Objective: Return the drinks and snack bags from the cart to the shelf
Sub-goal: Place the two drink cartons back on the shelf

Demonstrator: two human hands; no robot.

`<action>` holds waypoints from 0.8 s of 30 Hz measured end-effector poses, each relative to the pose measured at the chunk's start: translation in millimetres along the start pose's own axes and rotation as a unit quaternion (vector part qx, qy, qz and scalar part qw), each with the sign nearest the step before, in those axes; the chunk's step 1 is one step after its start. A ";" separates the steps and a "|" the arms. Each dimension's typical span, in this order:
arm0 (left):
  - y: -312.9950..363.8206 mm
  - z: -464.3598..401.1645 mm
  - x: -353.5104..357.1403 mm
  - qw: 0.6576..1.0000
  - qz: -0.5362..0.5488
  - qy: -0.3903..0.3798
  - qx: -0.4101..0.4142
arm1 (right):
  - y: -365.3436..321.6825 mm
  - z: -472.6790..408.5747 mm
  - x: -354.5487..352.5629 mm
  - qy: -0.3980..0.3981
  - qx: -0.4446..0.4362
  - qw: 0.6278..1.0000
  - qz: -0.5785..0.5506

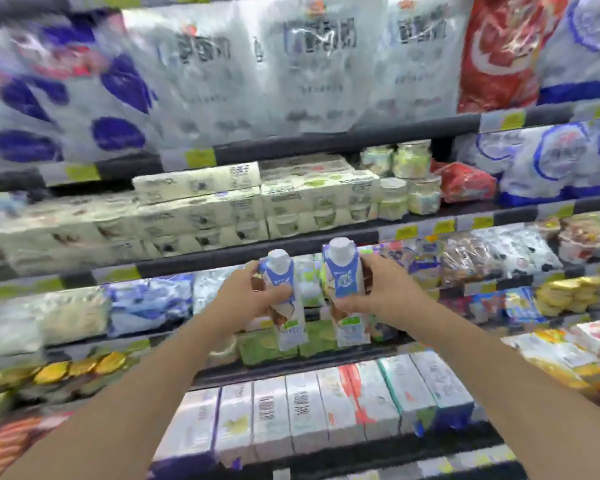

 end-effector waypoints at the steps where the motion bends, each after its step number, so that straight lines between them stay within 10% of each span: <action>1: -8.9 13.1 -33.4 1.000 0.001 0.020 -0.005 | -19.7 -9.3 24.8 -0.017 -0.013 1.000 0.004; 12: -102.6 113.7 -348.2 0.988 -0.003 0.152 -0.009 | -213.7 -80.0 295.2 -0.120 -0.101 0.987 -0.043; 24: -178.1 136.2 -533.9 0.963 0.031 0.264 -0.042 | -338.9 -158.3 487.0 -0.180 -0.178 0.965 -0.061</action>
Point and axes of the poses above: each hand's wrist, its own z-axis away from the middle knuckle, its own x-axis out of the palm, y = z × x, the point moved 6 cm from there along -z, towards the middle knuckle, and after that the axes turned 8 degrees about -x, right-handed, at the moved point
